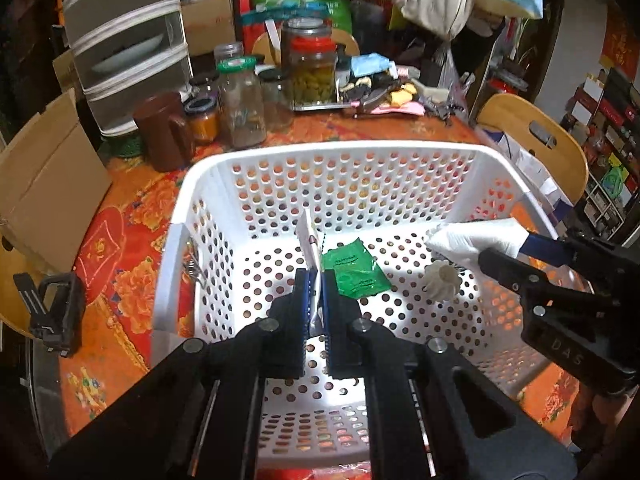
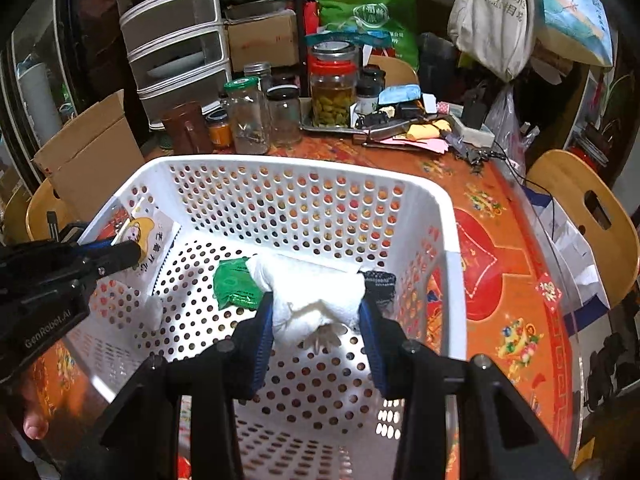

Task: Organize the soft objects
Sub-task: 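Lift the packet and towel and carry both over the basket, then open both tools to drop the packet and towel into the basket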

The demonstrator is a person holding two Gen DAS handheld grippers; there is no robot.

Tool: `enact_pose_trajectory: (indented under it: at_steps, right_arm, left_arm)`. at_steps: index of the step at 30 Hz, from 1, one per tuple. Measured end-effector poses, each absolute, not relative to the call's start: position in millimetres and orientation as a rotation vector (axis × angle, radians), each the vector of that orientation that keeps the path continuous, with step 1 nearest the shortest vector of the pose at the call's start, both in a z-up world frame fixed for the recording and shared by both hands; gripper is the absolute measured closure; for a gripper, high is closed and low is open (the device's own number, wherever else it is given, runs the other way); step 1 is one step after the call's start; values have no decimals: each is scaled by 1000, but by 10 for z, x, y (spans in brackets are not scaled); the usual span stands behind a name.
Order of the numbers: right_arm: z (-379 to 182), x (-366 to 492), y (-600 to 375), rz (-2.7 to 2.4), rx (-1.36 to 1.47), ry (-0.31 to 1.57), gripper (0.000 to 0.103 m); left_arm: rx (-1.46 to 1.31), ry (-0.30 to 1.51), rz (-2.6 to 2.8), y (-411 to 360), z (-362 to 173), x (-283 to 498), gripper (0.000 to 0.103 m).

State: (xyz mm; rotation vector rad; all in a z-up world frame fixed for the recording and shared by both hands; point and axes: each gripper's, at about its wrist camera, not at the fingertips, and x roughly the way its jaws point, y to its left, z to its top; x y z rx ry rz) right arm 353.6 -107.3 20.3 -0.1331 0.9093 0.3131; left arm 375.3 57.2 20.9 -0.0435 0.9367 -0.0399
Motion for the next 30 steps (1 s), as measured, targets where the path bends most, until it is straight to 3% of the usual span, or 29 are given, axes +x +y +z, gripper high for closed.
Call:
enact_pose_trajectory:
  at_steps: [8, 13, 15, 17, 18, 20, 22, 24, 30]
  right_arm:
    - [84, 3649, -1009, 306, -148, 947, 62]
    - [81, 3654, -984, 308, -153, 950, 56]
    - [81, 3653, -981, 314, -147, 949, 51]
    - [80, 3640, -981, 319, -143, 948, 46]
    - [84, 3635, -985, 321, -140, 947, 40]
    - [97, 3616, -1000, 325, -138, 939, 32]
    - [131, 3597, -1041, 323, -129, 926, 28]
    - [163, 3585, -1074, 313, -130, 916, 16]
    - [256, 3518, -1142, 310, -132, 892, 5]
  left_arm:
    - [-41, 997, -62, 459, 11, 3878, 97]
    - [-37, 1007, -68, 436, -45, 3898, 96]
    - [-45, 1009, -77, 442, -52, 3893, 90]
    - [-30, 981, -66, 429, -21, 3865, 66]
    - [-22, 971, -60, 429, -3, 3849, 48]
    - [-10, 937, -44, 428, 55, 3805, 36]
    - [-17, 929, -49, 452, 92, 3787, 33]
    - [-27, 925, -55, 467, 129, 3771, 31]
    - [-13, 901, -45, 445, 233, 3683, 24]
